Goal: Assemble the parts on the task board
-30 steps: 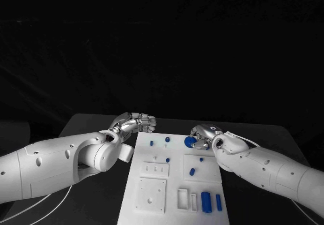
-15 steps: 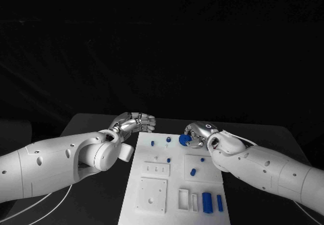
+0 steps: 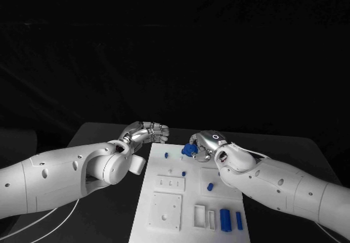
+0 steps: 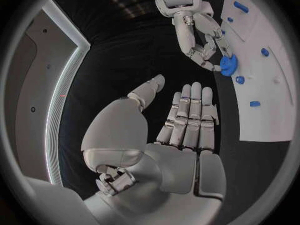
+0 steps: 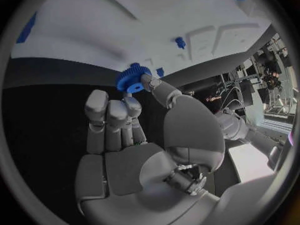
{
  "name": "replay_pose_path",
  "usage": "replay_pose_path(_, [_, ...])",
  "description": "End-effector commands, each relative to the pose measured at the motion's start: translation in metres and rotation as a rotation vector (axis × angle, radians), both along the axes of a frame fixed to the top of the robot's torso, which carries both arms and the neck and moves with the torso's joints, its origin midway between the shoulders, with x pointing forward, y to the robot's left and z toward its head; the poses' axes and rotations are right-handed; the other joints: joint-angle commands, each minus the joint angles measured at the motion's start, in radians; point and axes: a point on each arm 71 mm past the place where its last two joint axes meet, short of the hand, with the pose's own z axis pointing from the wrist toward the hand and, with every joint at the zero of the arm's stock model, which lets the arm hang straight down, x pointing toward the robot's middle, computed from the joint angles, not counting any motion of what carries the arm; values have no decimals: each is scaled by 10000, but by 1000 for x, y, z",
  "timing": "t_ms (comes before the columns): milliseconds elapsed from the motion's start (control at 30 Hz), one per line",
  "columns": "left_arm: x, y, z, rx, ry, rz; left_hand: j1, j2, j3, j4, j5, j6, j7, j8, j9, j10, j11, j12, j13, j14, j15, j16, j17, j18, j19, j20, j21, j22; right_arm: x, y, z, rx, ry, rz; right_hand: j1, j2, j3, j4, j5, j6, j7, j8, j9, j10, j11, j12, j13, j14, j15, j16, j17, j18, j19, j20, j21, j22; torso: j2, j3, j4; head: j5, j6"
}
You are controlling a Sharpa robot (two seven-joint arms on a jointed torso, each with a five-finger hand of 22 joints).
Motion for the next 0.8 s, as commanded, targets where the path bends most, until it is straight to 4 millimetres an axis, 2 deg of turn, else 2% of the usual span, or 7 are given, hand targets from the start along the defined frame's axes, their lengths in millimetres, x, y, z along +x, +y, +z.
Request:
replay_pose_path(33, [0,-3,3,-40,-190,-94,-94,-12,-1,-45,-60,22,34,-58,-1,-44,15,-40,-12,43,27,14,16,152,-17,-47,33,209,-1,7,2,-147,-374,109,-2,-108,16,50,-30,236,164,-26,2,24,-22,15,-11,40,-45,-49,13,697,78,-110,38,158,5,-11,5,10,19])
replay_pose_path(267, [0,-5,3,-48,-191,-141,-93,-14,2,-48,-60,23,34,-59,-1,-45,15,-43,-13,42,27,14,18,152,-18,-47,34,209,-3,21,-1,-172,-319,285,7,-121,34,71,-45,236,165,-27,1,26,-21,15,-16,41,-44,-54,16,697,78,-111,39,157,12,0,17,10,20])
replay_pose_path(367, [0,-7,3,-52,-195,-169,-93,-16,3,-49,-60,22,34,-60,-1,-45,15,-45,-12,42,27,13,19,151,-18,-47,35,209,-4,25,-4,-258,-336,363,10,-125,40,78,-49,235,165,-28,0,26,-21,15,-18,42,-44,-56,17,697,78,-111,40,156,9,-9,23,6,-40])
replay_pose_path(467, [0,-9,4,-55,-193,-196,-93,-15,4,-49,-59,22,34,-61,-1,-45,15,-46,-12,42,27,13,19,151,-18,-47,35,208,-4,29,-8,-343,-282,396,8,-130,43,87,-51,230,167,-31,-1,25,-20,13,-21,42,-43,-59,17,697,78,-111,40,156,10,-12,25,10,-40])
replay_pose_path(533, [0,-10,4,-60,-194,-224,-93,-15,6,-49,-59,22,34,-61,-2,-45,15,-47,-12,42,27,13,20,151,-17,-47,36,208,-4,30,-11,-388,-227,386,8,-133,45,91,-54,227,167,-33,-2,25,-19,13,-23,42,-43,-60,18,697,78,-111,40,156,13,-2,15,35,-34])
replay_pose_path(667, [0,-12,4,-74,-187,-285,-95,-17,5,-49,-60,21,35,-62,-2,-45,15,-48,-12,41,27,13,21,150,-18,-47,36,208,-4,30,-19,-483,-128,349,8,-136,47,97,-56,224,168,-35,-3,26,-18,12,-25,42,-42,-63,18,697,78,-110,40,155,19,-16,26,75,-62])
replay_pose_path(800, [0,-13,4,-74,-199,-289,-95,-18,6,-50,-60,19,36,-64,-2,-45,15,-50,-12,41,27,12,22,150,-18,-47,37,208,-5,32,-24,-536,-30,380,8,-139,49,103,-58,221,169,-37,-4,26,-17,11,-27,42,-41,-65,19,697,78,-110,40,155,14,-6,13,104,-60])
